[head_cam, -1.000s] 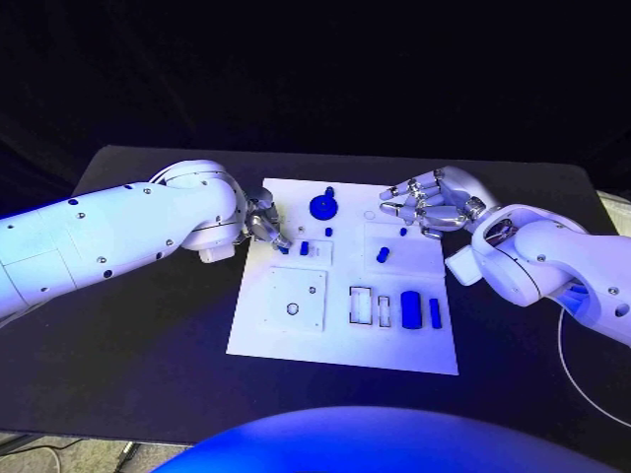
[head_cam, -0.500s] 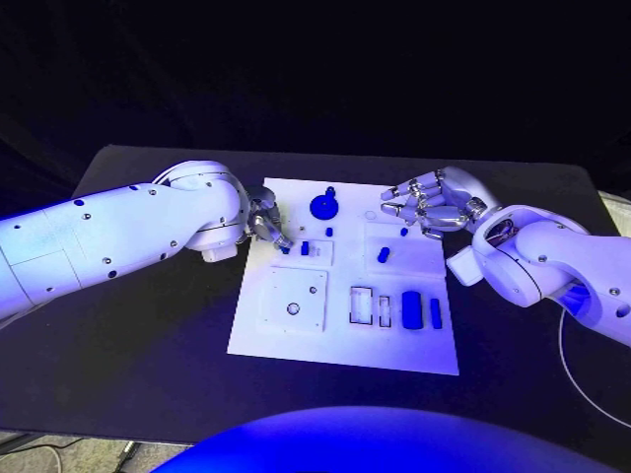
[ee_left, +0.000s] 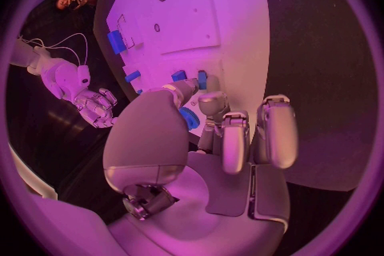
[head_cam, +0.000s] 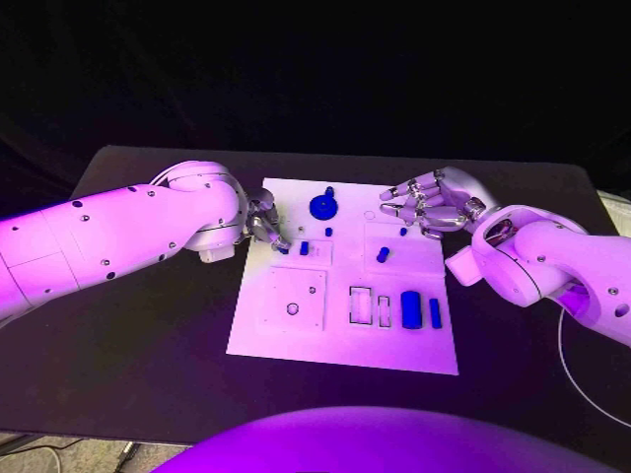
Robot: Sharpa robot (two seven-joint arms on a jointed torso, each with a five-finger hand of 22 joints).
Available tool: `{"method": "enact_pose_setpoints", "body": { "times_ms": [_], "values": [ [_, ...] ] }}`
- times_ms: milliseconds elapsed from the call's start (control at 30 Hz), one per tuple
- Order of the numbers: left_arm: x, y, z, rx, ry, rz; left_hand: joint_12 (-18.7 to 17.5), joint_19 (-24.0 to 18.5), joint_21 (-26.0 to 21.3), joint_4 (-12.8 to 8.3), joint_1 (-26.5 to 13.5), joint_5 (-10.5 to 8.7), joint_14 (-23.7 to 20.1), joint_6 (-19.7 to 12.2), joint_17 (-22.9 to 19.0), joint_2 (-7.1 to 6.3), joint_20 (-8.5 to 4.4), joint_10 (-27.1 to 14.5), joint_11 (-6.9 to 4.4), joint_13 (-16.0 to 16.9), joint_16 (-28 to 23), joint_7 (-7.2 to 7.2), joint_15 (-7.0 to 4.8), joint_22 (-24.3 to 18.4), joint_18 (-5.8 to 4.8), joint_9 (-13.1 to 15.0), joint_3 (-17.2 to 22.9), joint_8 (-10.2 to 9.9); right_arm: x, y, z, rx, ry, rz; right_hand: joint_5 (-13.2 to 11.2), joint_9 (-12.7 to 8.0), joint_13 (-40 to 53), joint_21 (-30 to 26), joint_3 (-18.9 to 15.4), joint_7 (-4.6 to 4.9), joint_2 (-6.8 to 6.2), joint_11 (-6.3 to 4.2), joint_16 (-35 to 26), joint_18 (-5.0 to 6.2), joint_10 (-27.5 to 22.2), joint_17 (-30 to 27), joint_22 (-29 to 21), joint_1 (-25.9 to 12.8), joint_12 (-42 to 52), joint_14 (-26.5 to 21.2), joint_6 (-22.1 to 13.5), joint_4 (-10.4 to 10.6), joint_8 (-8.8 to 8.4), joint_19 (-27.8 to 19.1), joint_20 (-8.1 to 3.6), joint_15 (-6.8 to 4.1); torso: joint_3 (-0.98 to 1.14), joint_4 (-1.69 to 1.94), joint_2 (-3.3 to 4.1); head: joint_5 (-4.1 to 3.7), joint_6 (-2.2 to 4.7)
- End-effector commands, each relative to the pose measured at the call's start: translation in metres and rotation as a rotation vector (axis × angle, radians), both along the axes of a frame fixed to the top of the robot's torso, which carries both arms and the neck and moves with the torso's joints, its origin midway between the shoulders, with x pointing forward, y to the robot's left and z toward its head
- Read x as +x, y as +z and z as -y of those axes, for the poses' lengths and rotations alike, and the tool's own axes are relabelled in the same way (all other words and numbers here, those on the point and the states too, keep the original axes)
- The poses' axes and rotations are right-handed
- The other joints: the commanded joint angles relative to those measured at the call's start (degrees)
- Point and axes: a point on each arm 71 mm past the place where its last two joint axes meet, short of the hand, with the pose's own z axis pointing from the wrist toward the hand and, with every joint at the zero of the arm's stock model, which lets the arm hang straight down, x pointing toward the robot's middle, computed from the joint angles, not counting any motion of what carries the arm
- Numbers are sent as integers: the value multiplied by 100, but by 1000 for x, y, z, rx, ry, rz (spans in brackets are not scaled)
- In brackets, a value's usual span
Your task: Assemble the parts on the task board
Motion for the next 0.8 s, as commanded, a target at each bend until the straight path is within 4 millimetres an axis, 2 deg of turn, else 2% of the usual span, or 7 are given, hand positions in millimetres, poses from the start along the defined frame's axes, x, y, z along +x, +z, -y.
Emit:
{"method": "enact_pose_setpoints", "body": {
  "times_ms": [33,400,567,800],
  "values": [
    [-3,-4,1,25,-21,-26,19,131,35,-693,-1,22,602,-5,1509,39,12,56,-3,9,17,-48,-9,680,-11,8,712,20,-1,0,-2,1,22,1,-8,5,-7,-35,3,-1,13,-16,-31,64,-26,-7,-6,-63,10,268,-28,17,-1,-29,15,-5,-2,2,-3,5,1],
    [-3,-6,4,19,-26,-44,47,130,31,-697,-38,20,602,10,1509,35,10,81,-1,44,17,-47,-9,678,-10,2,715,22,-1,0,-2,1,22,1,-8,5,-7,-35,3,-1,13,-16,-31,64,-26,-7,-6,-63,10,268,-28,17,-1,-29,15,-5,3,4,2,24,1],
    [-2,-7,5,25,-29,-62,138,140,46,-663,-205,2,602,81,1509,51,6,160,-13,161,17,-73,-13,698,-15,-19,656,33,-2,0,-2,1,22,1,-8,5,-7,-35,3,-1,13,-16,-31,64,-26,-7,-6,-63,10,268,-28,17,-1,-29,15,-5,10,-6,-3,27,1],
    [0,-9,7,36,-36,-81,290,169,92,-584,-482,-5,602,205,1509,55,-15,265,-55,379,17,-133,-41,749,-28,-83,446,9,-2,0,-2,1,22,1,-8,5,-7,-35,3,-1,13,-16,-31,64,-26,-7,-6,-63,10,268,-28,17,-1,-29,15,-5,6,-6,0,18,1]
  ]
}}
